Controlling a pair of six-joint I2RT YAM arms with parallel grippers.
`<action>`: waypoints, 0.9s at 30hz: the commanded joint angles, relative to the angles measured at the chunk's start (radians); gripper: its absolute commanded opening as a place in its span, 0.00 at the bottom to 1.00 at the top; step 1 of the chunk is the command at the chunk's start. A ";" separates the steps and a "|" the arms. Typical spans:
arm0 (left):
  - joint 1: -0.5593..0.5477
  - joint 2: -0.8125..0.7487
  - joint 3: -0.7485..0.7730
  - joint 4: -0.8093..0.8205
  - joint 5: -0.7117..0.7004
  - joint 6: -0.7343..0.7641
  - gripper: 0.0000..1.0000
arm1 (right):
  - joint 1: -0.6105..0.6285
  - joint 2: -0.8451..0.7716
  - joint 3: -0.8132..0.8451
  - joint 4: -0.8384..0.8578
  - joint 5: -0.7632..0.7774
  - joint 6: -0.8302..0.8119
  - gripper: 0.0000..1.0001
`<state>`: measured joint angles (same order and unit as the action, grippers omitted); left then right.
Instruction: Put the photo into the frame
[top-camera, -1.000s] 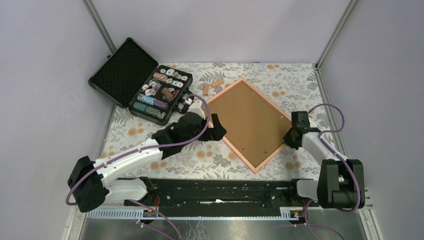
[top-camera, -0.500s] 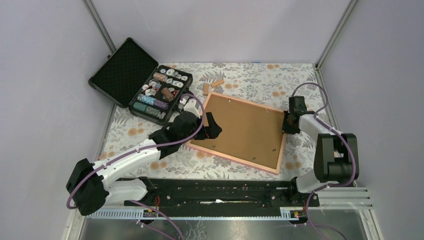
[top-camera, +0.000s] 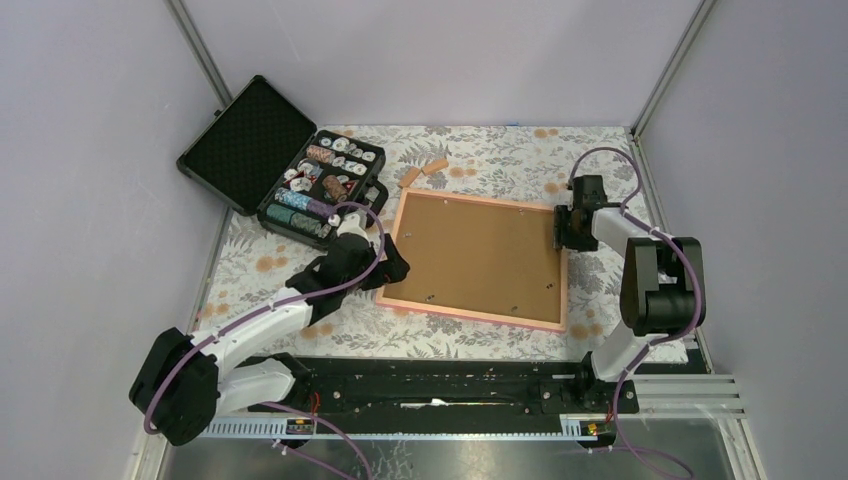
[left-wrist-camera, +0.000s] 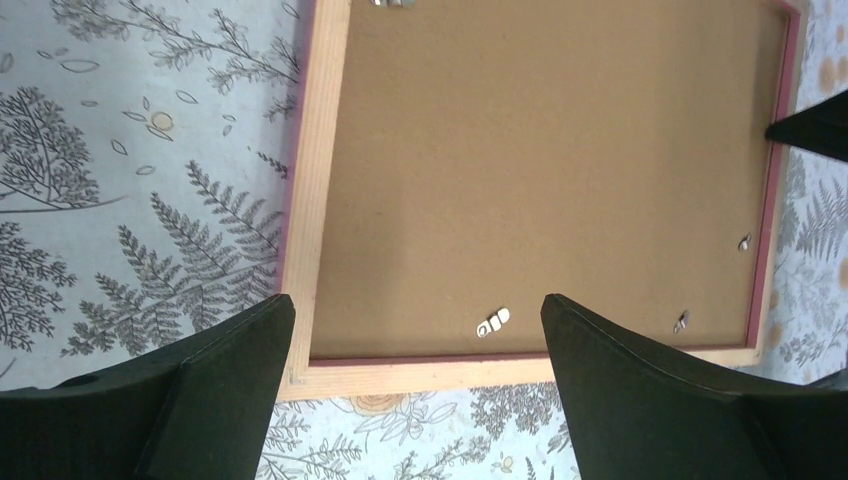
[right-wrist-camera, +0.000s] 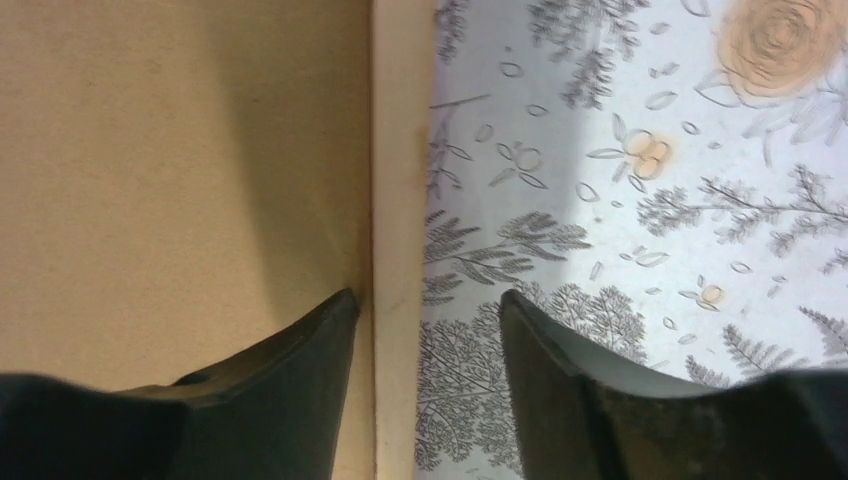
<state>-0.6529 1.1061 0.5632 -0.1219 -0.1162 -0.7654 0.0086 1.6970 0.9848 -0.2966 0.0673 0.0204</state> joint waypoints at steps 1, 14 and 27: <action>0.039 -0.008 -0.034 0.130 0.024 -0.030 0.99 | 0.007 -0.094 0.034 -0.072 0.125 0.105 0.80; 0.100 0.120 -0.053 0.258 0.111 0.029 0.99 | 0.006 -0.310 -0.112 -0.239 -0.258 0.451 1.00; 0.102 0.213 -0.056 0.285 0.080 0.082 0.72 | 0.005 -0.326 -0.252 -0.230 -0.160 0.531 0.94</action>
<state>-0.5560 1.2892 0.5056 0.0902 -0.0307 -0.7040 0.0086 1.3846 0.7746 -0.4988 -0.1238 0.5171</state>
